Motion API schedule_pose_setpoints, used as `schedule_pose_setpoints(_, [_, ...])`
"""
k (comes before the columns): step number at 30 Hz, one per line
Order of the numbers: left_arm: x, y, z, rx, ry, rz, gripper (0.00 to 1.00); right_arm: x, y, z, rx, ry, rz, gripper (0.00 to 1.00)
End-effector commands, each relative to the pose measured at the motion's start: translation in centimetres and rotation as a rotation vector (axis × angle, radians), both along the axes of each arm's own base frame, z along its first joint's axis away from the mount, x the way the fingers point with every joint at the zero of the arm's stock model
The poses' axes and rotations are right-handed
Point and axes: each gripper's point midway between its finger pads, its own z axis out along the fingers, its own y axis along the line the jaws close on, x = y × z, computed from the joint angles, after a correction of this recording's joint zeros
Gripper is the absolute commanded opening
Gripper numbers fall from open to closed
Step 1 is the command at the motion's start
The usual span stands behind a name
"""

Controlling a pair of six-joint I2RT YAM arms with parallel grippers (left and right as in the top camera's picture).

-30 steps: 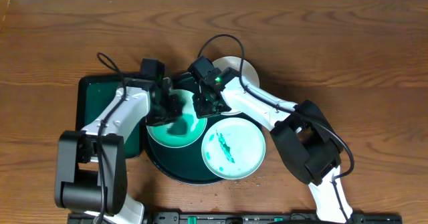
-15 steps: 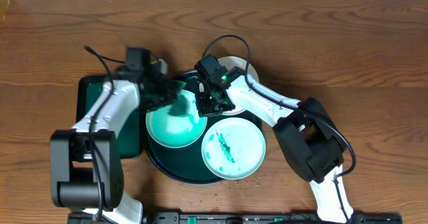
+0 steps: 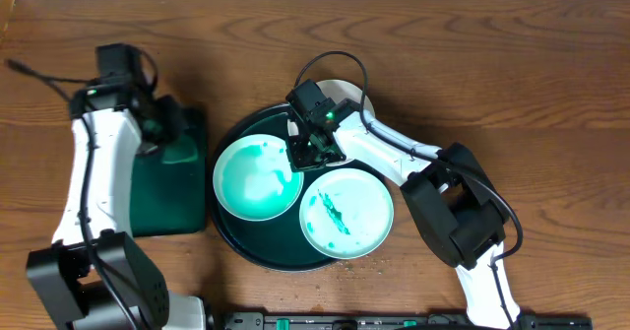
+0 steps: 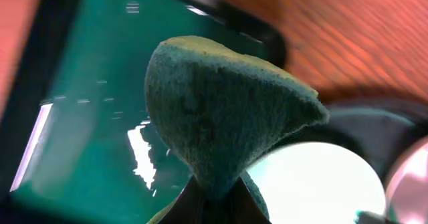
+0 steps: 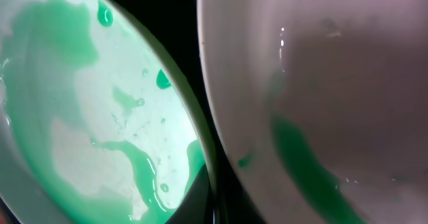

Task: Clean dirty plates on tray and stack at the side
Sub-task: 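Grip the scrubbed left plate rim with the right gripper and lift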

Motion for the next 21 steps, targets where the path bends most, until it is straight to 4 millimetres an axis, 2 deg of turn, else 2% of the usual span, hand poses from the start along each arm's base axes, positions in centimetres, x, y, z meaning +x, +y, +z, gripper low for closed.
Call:
schedule_pose_setpoints(1, [-0.2,2.0,0.9,0.037,-0.013,0.054,0.07,-1.1,0.5,0.1,0.017,-0.024,0.105,0.01])
schedule_pose_setpoints(3, [-0.3,2.4,0.9,0.037,-0.014,0.063,0.07,-0.9,0.5,1.6,0.02,-0.077,0.143,0.01])
schedule_pose_setpoints(4, [-0.3,2.5,0.9,0.037,-0.014,0.069,0.07,-0.6,0.3,3.1,0.006,-0.134,0.166,0.01])
schedule_pose_setpoints(8, [-0.3,2.5,1.0,0.038,-0.015,0.068,0.07,0.4,-0.8,6.0,-0.086,-0.288,0.199,0.01])
schedule_pose_setpoints(15, [-0.2,2.6,1.0,0.039,-0.018,0.068,0.08,2.0,-3.5,10.6,-0.348,-0.574,0.193,0.01])
schedule_pose_setpoints(21, [-0.2,2.6,1.0,0.039,-0.017,0.069,0.08,2.8,-4.8,14.7,-0.603,-0.841,0.137,0.01])
